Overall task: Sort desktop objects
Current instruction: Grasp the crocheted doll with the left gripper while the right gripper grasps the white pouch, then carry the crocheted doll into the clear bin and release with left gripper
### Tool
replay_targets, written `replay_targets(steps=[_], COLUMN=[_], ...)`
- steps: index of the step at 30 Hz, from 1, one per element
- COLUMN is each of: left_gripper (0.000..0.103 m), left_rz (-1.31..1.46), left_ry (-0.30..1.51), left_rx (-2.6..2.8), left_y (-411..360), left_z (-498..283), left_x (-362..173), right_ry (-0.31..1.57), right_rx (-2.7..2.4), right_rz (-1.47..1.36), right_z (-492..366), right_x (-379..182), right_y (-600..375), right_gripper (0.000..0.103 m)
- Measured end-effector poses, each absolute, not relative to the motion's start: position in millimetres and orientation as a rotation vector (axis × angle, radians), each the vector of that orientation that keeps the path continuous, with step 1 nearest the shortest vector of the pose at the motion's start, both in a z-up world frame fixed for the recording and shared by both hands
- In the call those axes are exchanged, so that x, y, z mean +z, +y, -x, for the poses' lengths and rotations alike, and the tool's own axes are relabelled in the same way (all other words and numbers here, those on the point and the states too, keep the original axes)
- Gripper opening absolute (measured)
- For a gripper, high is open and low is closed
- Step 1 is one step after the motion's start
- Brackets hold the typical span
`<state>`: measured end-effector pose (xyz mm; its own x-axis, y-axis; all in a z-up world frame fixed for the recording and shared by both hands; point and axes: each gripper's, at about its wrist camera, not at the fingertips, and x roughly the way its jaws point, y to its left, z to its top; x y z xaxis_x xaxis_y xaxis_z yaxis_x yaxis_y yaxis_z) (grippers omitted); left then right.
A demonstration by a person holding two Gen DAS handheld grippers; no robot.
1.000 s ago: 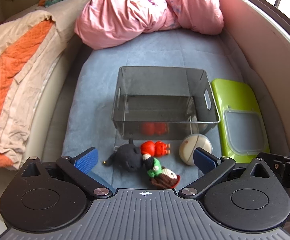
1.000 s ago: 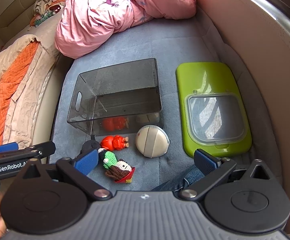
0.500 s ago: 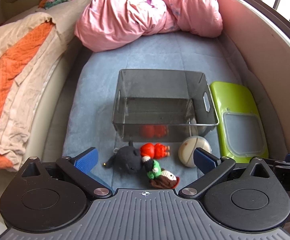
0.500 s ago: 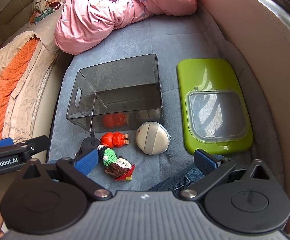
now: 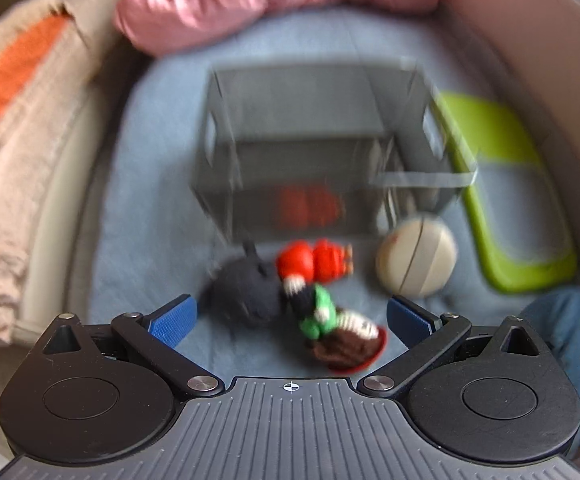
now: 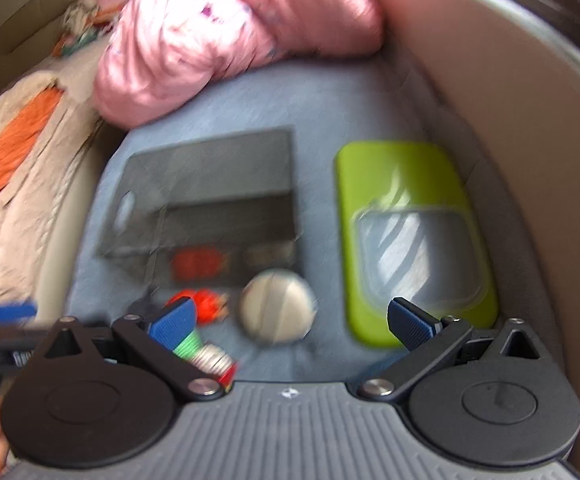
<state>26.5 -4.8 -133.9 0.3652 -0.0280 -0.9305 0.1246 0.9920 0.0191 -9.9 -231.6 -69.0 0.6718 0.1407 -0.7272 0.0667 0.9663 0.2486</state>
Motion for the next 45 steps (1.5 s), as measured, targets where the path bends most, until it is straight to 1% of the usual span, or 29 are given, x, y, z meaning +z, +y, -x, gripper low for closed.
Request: replay_targets(steps=[4, 6, 9, 10, 11, 12, 17, 18, 19, 20, 23, 24, 25, 28, 30, 34, 36, 38, 41, 43, 45], left_gripper=[0.103, 0.103, 0.103, 0.103, 0.103, 0.103, 0.103, 0.101, 0.097, 0.062, 0.060, 0.060, 0.059, 0.059, 0.059, 0.061, 0.061, 0.061, 0.061, 0.061, 0.061], left_rz=[-0.052, 0.020, 0.170, 0.214, 0.227, 0.225, 0.239, 0.250, 0.259, 0.264, 0.310, 0.320, 0.320, 0.317, 0.359, 0.370, 0.285, 0.161, 0.055, 0.075, 0.114], left_ry=[1.326, 1.410, 1.446, 1.437, 1.443, 1.459, 1.532, 1.528, 1.518, 1.505, 1.541, 1.556, 1.564, 1.543, 1.477, 1.254, 1.200, 1.217, 1.362, 1.472, 1.524], left_rx=[-0.138, -0.165, -0.159, -0.133, -0.110, -0.095, -0.059, -0.057, -0.052, -0.041, -0.064, -0.080, -0.107, -0.244, -0.329, -0.403, -0.365, -0.316, -0.270, -0.258, -0.273], left_y=[-11, -15, -14, -13, -13, -15, -23, -24, -24, -23, -18, -16, -14, -9, 0, 1, -23, -58, -110, -133, -145], left_z=[-30, -35, -45, -49, -53, -57, -75, -77, -78, -79, -76, -74, -71, -62, -65, -113, -158, -203, -259, -275, -277], left_x=[-192, -219, -246, -252, -258, -264, -293, -296, -297, -296, -290, -286, -278, -235, -187, -87, -69, -84, -142, -183, -206], right_ry=[0.742, 0.716, 0.841, 0.862, 0.876, 0.890, 0.908, 0.910, 0.911, 0.913, 0.917, 0.918, 0.919, 0.922, 0.924, 0.940, 0.947, 0.943, 0.905, 0.892, 0.887], right_rx=[0.039, 0.043, 0.040, 0.045, 0.049, 0.045, 0.021, 0.022, 0.022, 0.022, 0.024, 0.024, 0.024, 0.025, 0.026, 0.057, 0.067, 0.064, 0.048, 0.085, 0.144], right_rz=[-0.276, -0.298, -0.462, -0.504, -0.520, -0.514, -0.504, -0.525, -0.547, -0.569, -0.634, -0.655, -0.677, -0.742, -0.785, -0.848, -0.841, -0.831, -0.836, -0.857, -0.880], right_z=[8, 4, -17, -21, -24, -27, -34, -34, -34, -34, -35, -36, -36, -37, -37, -46, -49, -49, -42, -42, -43], right_x=[-88, -98, -132, -143, -153, -160, -189, -193, -198, -202, -215, -220, -224, -238, -247, -259, -259, -258, -254, -255, -257], right_y=[-240, -245, -267, -272, -274, -275, -279, -282, -284, -287, -295, -297, -300, -307, -312, -314, -312, -311, -314, -316, -317], right_gripper=[0.103, 0.103, 0.103, 0.099, 0.094, 0.092, 0.091, 0.091, 0.091, 0.091, 0.090, 0.089, 0.084, 0.084, 0.088, 0.089, 0.089, 0.089, 0.089, 0.089, 0.089])
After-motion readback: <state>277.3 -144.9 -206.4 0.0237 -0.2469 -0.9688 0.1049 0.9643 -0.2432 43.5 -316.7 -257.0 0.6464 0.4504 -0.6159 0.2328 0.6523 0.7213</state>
